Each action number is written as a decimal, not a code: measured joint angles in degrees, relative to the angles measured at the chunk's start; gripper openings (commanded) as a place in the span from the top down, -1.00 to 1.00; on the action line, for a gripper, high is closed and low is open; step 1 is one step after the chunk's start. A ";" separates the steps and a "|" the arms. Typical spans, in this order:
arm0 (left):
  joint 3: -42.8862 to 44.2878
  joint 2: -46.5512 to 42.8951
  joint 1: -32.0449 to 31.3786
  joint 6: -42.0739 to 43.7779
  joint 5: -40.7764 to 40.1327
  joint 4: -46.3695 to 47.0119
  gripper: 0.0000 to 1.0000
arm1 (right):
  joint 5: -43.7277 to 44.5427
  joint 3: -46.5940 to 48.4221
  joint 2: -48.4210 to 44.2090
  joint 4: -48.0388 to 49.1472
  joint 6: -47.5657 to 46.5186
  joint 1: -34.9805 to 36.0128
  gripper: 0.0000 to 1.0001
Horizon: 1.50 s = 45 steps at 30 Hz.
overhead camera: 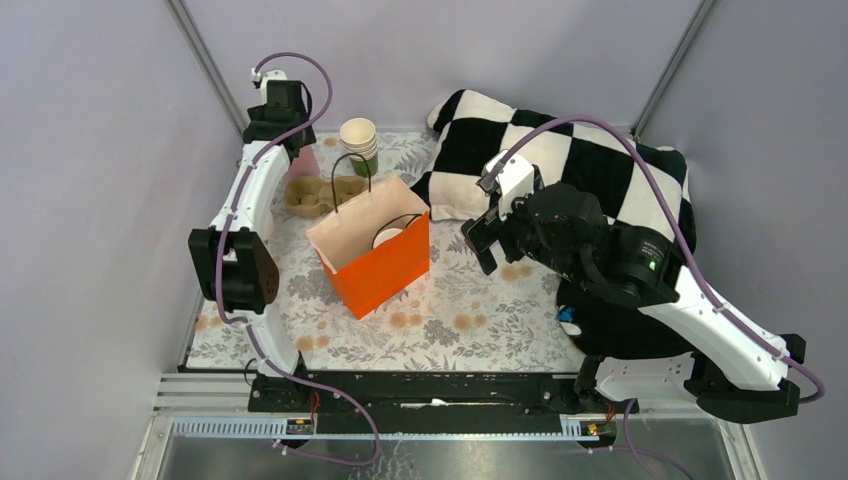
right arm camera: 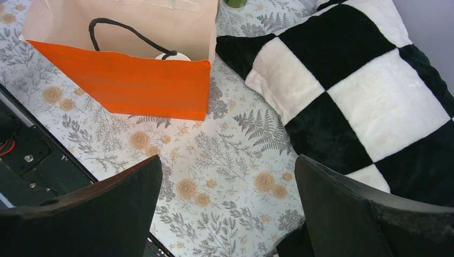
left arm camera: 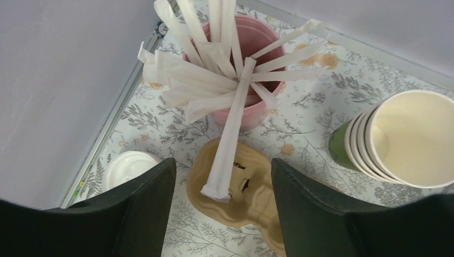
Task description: Pack the takeout coffee
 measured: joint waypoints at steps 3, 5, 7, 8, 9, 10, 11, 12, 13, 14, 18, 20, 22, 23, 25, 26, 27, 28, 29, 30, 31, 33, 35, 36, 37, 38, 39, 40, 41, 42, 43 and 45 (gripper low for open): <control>-0.39 0.20 0.39 1.20 -0.46 0.35 0.17 | -0.04 0.00 0.00 0.35 -0.52 0.00 -0.99; 0.13 0.39 0.72 1.70 -0.90 0.44 0.44 | -0.11 0.00 0.07 0.44 -0.90 0.00 -0.99; 1.36 0.92 0.92 2.27 -1.01 0.55 0.75 | -0.15 0.02 0.15 0.46 -1.27 0.00 -0.99; 1.92 1.20 0.96 2.56 -1.05 0.66 0.87 | -0.15 0.02 0.20 0.46 -1.40 0.00 -0.99; 2.36 1.42 1.01 2.73 -1.07 0.79 0.95 | -0.17 0.02 0.22 0.48 -1.49 -0.02 -0.99; 2.82 1.64 1.03 3.06 -1.29 0.70 0.98 | -0.20 0.02 0.24 0.48 -1.62 0.00 -0.99; 3.26 1.81 1.05 3.26 -1.53 0.55 0.98 | -0.24 0.02 0.26 0.48 -1.75 0.00 -0.99; 3.76 1.99 1.05 3.45 -1.79 0.24 0.98 | -0.44 0.02 0.28 0.48 -1.86 0.00 -0.99; 4.15 2.03 1.05 3.48 -1.97 0.02 0.98 | -0.59 0.02 0.31 0.48 -1.97 0.00 -0.99; 4.72 2.05 1.05 3.58 -2.05 -0.33 0.98 | -0.74 0.02 0.37 0.50 -2.12 -0.02 -0.99; 8.44 1.97 0.87 3.76 -2.03 -2.54 0.98 | -1.49 0.07 0.79 0.52 -2.73 -0.02 -0.99; 10.49 1.31 0.57 3.76 -1.90 -3.52 0.99 | -1.90 0.07 1.14 0.68 -2.97 0.00 -0.99; 11.30 -0.48 0.28 3.76 -1.64 -4.44 1.00 | -2.67 0.13 1.60 1.05 -3.19 -0.02 -0.99; 11.54 -1.84 0.09 3.78 -1.49 -5.11 1.00 | -2.99 0.35 1.88 1.05 -3.32 -0.02 -0.99; 11.78 -4.87 -0.39 3.72 -0.94 -6.29 1.00 | -3.58 0.70 2.36 1.46 -3.41 -0.02 -0.99; 12.07 -6.88 -0.59 3.58 -0.52 -7.15 1.00 | -3.89 0.74 2.43 1.62 -3.43 0.00 -0.99; 12.41 -8.41 -0.74 3.48 -0.13 -7.72 1.00 | -4.26 0.74 2.43 1.70 -3.43 -0.02 -0.99; 12.87 -10.58 -0.98 3.23 0.63 -8.72 1.00 | -4.59 0.74 2.43 1.79 -3.41 -0.02 -0.99; 13.35 -12.37 -1.09 2.95 1.53 -9.73 1.00 | -4.87 0.74 2.43 1.86 -3.41 -0.02 -0.99; 13.77 -14.01 -1.16 2.69 2.40 -10.40 1.00 | -5.20 0.74 2.43 1.95 -3.39 -0.02 -0.99; 14.27 -16.06 -1.16 2.38 4.02 -11.34 1.00 | -5.40 0.74 2.43 2.03 -3.39 -0.02 -0.99; 14.53 -20.55 -1.14 2.16 8.02 -13.14 1.00 | -5.77 0.74 2.47 2.32 -3.37 -0.02 -0.99; 14.12 -25.64 -0.98 2.10 13.49 -14.51 1.00 | -5.97 0.74 2.58 2.75 -3.30 -0.02 -0.99; 13.09 -28.74 -0.96 2.21 16.79 -14.71 1.00 | -5.90 0.74 2.67 3.02 -3.06 -0.02 -0.99; 11.37 -32.87 -0.96 2.40 20.87 -15.19 1.00 | -5.84 0.72 2.73 3.23 -2.82 -0.02 -0.99; 9.81 -36.54 -1.01 2.58 24.15 -15.63 1.00 | -5.62 0.66 2.75 3.58 -2.64 -0.02 -0.99; 8.55 -39.58 -1.01 2.80 26.73 -16.04 1.00 | -5.46 0.50 2.73 4.00 -2.54 -0.02 -0.99; 6.67 -43.69 -1.03 3.02 29.49 -16.22 1.00 | -5.20 0.33 2.69 4.59 -2.38 -0.02 -0.99; 5.38 -46.38 -1.01 3.28 31.28 -16.57 1.00 | -4.83 0.24 2.67 5.01 -2.25 -0.02 -0.99; 3.93 -49.88 -1.03 3.41 33.18 -16.92 1.00 | -4.52 0.22 2.67 5.40 -2.19 -0.02 -0.99; 3.19 -53.09 -1.01 3.61 34.73 -17.68 1.00 | -4.35 0.22 2.71 5.88 -2.01 -0.02 -0.99; 3.50 -56.98 -1.01 3.91 37.40 -19.28 1.00 | -4.15 0.42 2.91 6.62 -1.57 -0.02 -0.99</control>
